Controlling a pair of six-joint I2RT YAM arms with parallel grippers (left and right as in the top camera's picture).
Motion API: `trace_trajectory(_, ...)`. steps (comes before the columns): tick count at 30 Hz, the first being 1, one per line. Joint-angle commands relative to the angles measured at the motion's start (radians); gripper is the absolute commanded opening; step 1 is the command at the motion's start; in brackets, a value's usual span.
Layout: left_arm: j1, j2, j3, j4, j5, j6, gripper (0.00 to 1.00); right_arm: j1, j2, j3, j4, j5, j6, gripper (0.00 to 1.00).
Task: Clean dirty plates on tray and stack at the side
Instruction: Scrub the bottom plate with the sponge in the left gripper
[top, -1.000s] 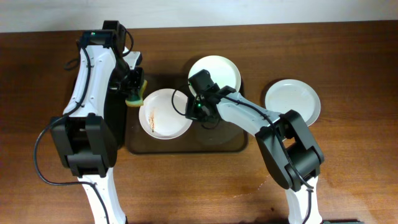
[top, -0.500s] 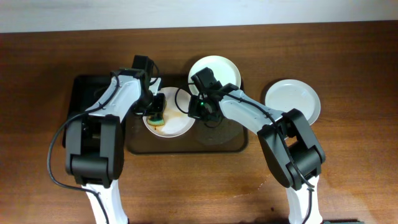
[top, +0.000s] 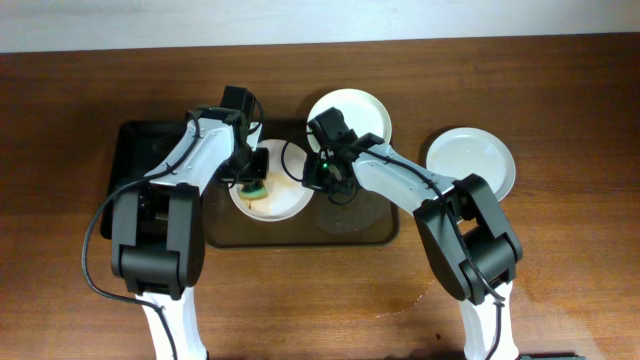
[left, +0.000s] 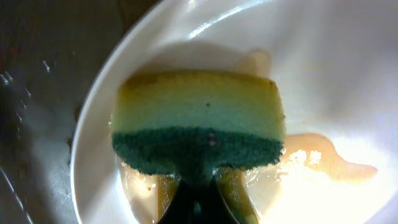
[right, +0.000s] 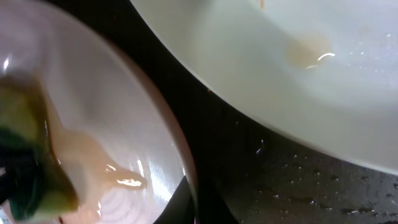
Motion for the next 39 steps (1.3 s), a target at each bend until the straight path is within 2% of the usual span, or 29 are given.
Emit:
trace_trajectory(1, 0.011, 0.072, -0.048, -0.108, 0.303, 0.212, 0.01, -0.006, 0.041, -0.009, -0.013, 0.032, -0.002, 0.04)
trace_trajectory(2, 0.011, 0.072, -0.048, -0.087, 0.391, 0.228, 0.00, -0.006, 0.041, -0.009, -0.013, 0.032, -0.002, 0.04)
trace_trajectory(5, 0.014, 0.072, -0.048, 0.024, 0.476, 0.200, 0.01, -0.006, 0.041, -0.009, -0.013, 0.029, -0.002, 0.04)
trace_trajectory(7, 0.017, 0.072, -0.048, 0.138, 0.333, 0.065, 0.01, -0.006, 0.041, -0.009, -0.013, 0.029, -0.002, 0.04)
trace_trajectory(9, 0.018, 0.072, -0.048, 0.186, -0.011, -0.069, 0.01, -0.006, 0.041, -0.009, -0.013, 0.028, -0.006, 0.04)
trace_trajectory(11, 0.018, 0.072, -0.048, 0.131, -0.224, -0.121, 0.00, -0.006, 0.041, -0.009, -0.013, 0.025, -0.010, 0.04)
trace_trajectory(12, 0.018, 0.072, -0.048, 0.071, -0.243, -0.121, 0.01, -0.006, 0.041, -0.009, -0.012, 0.025, -0.010, 0.04)
trace_trajectory(13, 0.016, 0.072, -0.048, 0.008, -0.240, -0.120, 0.00, -0.006, 0.041, -0.009, -0.010, 0.024, -0.010, 0.04)
trace_trajectory(14, 0.014, 0.072, -0.048, -0.058, -0.200, -0.059, 0.00, -0.006, 0.041, -0.009, -0.010, 0.021, -0.014, 0.04)
trace_trajectory(16, 0.013, 0.072, -0.048, -0.137, 0.044, 0.111, 0.00, -0.006, 0.041, -0.009, -0.009, 0.018, -0.014, 0.04)
trace_trajectory(19, 0.013, 0.072, -0.048, -0.002, 0.264, 0.126, 0.01, -0.006, 0.041, -0.009, -0.010, 0.017, -0.014, 0.04)
trace_trajectory(20, 0.013, 0.072, -0.048, 0.130, 0.369, 0.125, 0.00, -0.006, 0.041, -0.009, -0.010, 0.014, -0.017, 0.04)
trace_trajectory(23, 0.013, 0.072, -0.048, 0.340, 0.364, 0.088, 0.01, -0.005, 0.041, -0.009, -0.010, 0.014, -0.018, 0.04)
trace_trajectory(25, 0.013, 0.072, -0.048, 0.353, 0.233, 0.031, 0.01, -0.004, 0.041, -0.009, -0.011, 0.014, -0.022, 0.04)
trace_trajectory(27, 0.031, 0.071, -0.043, 0.293, 0.105, -0.048, 0.01, -0.004, 0.041, -0.009, -0.011, 0.008, -0.025, 0.04)
trace_trajectory(30, 0.077, 0.071, 0.024, 0.065, -0.021, -0.072, 0.00, -0.004, 0.041, -0.009, -0.014, 0.006, -0.029, 0.04)
trace_trajectory(32, 0.111, 0.071, 0.152, -0.093, -0.026, -0.063, 0.01, -0.004, 0.041, -0.009, -0.029, -0.001, -0.030, 0.04)
trace_trajectory(36, 0.158, 0.071, 0.519, -0.390, -0.023, 0.008, 0.01, -0.004, 0.041, -0.005, -0.034, -0.038, -0.070, 0.04)
trace_trajectory(37, 0.178, 0.071, 0.597, -0.441, -0.023, 0.024, 0.00, -0.004, 0.041, 0.025, -0.076, -0.034, -0.089, 0.04)
trace_trajectory(39, 0.220, 0.072, 0.629, -0.451, -0.023, 0.025, 0.00, 0.002, 0.040, 0.131, -0.220, 0.044, -0.179, 0.04)
